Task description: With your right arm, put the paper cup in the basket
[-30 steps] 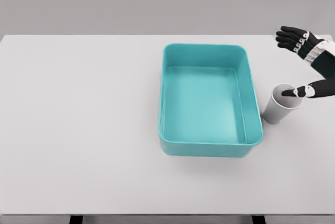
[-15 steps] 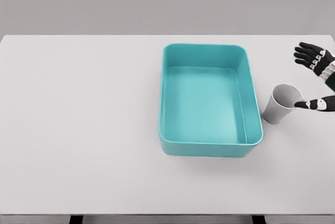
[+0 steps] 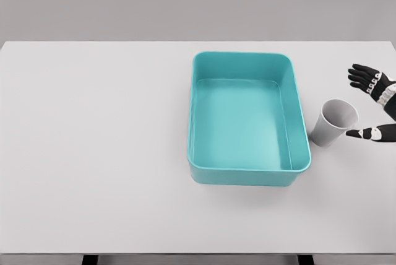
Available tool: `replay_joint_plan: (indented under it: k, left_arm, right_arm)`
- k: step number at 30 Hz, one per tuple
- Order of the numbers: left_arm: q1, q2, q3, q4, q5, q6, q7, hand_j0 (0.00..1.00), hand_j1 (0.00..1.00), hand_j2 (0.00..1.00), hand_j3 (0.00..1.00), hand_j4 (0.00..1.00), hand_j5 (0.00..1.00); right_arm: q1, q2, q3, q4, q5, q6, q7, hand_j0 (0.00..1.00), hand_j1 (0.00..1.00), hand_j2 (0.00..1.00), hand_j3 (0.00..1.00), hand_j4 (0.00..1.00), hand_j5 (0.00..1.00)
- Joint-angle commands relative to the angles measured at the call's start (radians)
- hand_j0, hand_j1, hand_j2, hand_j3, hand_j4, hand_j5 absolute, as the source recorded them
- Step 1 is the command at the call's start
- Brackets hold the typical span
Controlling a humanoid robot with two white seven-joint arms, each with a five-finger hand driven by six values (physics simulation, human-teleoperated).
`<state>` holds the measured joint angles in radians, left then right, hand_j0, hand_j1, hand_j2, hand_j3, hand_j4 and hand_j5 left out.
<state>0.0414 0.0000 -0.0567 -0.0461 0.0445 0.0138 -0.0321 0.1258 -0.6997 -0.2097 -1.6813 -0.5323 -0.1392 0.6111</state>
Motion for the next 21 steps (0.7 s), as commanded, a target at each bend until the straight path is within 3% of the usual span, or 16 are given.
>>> replay_joint_plan:
  k: [1, 21]
  left_arm:
    - [0.0, 0.0, 0.0, 0.0, 0.0, 0.0, 0.0, 1.0, 1.0, 1.0, 1.0, 1.0, 1.0]
    - [0.0, 0.0, 0.0, 0.0, 0.0, 0.0, 0.0, 1.0, 1.0, 1.0, 1.0, 1.0, 1.0]
  right_arm:
    - [0.0, 0.002, 0.0, 0.023, -0.003, -0.005, 0.0, 1.0, 1.0, 1.0, 1.0, 1.0, 1.0]
    - [-0.014, 0.057, 0.049, 0.229, 0.003, -0.111, 0.0, 1.0, 1.0, 1.0, 1.0, 1.0, 1.0]
